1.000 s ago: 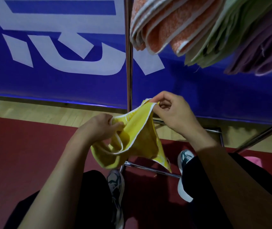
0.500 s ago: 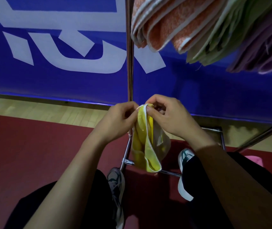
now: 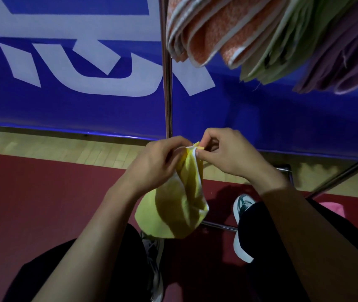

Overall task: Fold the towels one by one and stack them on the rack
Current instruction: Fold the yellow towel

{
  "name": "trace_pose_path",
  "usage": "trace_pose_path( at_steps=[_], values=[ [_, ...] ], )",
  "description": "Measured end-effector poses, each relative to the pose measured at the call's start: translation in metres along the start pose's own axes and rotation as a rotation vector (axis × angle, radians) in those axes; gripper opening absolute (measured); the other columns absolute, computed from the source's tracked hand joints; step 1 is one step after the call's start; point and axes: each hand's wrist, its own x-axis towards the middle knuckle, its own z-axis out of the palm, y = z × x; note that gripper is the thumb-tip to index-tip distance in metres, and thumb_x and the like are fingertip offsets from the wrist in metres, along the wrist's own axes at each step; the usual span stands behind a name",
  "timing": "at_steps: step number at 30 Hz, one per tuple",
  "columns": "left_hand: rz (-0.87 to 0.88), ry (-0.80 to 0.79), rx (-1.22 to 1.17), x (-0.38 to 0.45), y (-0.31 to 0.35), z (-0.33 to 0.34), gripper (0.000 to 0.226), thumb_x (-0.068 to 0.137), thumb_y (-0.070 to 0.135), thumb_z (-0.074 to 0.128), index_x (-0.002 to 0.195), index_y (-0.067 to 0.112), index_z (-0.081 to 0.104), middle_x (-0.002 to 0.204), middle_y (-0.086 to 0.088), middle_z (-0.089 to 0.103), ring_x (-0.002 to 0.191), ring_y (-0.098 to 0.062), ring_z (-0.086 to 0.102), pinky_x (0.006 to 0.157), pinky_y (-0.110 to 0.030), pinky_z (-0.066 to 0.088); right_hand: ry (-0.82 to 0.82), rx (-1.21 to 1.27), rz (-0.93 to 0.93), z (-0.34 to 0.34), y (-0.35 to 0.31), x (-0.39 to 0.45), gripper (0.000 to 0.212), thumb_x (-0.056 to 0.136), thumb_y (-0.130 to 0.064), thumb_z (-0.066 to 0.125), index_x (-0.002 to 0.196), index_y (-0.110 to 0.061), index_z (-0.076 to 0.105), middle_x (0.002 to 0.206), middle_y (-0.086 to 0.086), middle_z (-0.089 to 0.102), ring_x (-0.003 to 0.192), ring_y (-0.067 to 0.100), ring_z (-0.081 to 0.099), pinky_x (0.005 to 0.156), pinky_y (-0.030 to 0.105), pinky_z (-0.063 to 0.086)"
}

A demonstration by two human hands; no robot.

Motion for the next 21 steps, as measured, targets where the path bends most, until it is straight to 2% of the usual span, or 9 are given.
trace_pose_path(
  at_steps=[5,8,15,18,21],
  values=[
    [0.007,-0.031,0.120,0.000,0.001,0.005,0.028,0.103,0.019,0.054,0.122,0.027,0.072,0.094,0.008,0.074,0.080,-0.007,0.065,0.072,-0.039,0.055,-0.047,-0.192,-0.007,0.000,0.002,-0.001,0.018,0.088,-0.039,0.077,0.079,-0.030,0.064,0.072,-0.010,0.065,0.066,0.006,0.061,0.057,0.029,0.050],
    [-0.011,-0.067,0.177,0.001,0.001,0.009,0.026,0.102,0.024,0.054,0.121,0.028,0.071,0.095,0.005,0.074,0.079,-0.012,0.064,0.069,-0.040,0.055,-0.056,-0.264,-0.021,0.004,0.003,-0.001,0.019,0.087,-0.040,0.077,0.078,-0.031,0.063,0.073,-0.012,0.064,0.071,0.007,0.060,0.058,0.027,0.044],
    [-0.028,-0.116,0.169,0.002,0.002,0.014,0.021,0.101,0.025,0.053,0.113,0.025,0.071,0.078,0.008,0.062,0.065,-0.010,0.052,0.058,-0.037,0.045,-0.069,-0.321,-0.031,0.008,0.002,0.000,0.017,0.086,-0.042,0.076,0.081,-0.031,0.064,0.078,-0.013,0.067,0.079,0.009,0.062,0.070,0.038,0.055],
    [-0.043,-0.131,0.179,0.002,0.002,0.012,0.029,0.096,0.030,0.048,0.114,0.027,0.070,0.077,0.007,0.062,0.065,-0.013,0.050,0.060,-0.039,0.049,-0.057,-0.264,-0.024,0.007,0.003,-0.002,0.019,0.086,-0.040,0.077,0.079,-0.030,0.062,0.077,-0.012,0.069,0.075,0.005,0.064,0.068,0.038,0.057],
    [-0.045,-0.163,0.212,0.001,0.005,0.010,0.037,0.092,0.036,0.043,0.117,0.030,0.069,0.086,0.006,0.068,0.073,-0.016,0.059,0.065,-0.044,0.053,-0.064,-0.233,-0.029,0.006,0.003,-0.004,0.020,0.085,-0.038,0.079,0.078,-0.029,0.062,0.078,-0.011,0.072,0.075,0.003,0.067,0.069,0.037,0.058]
  ],
)
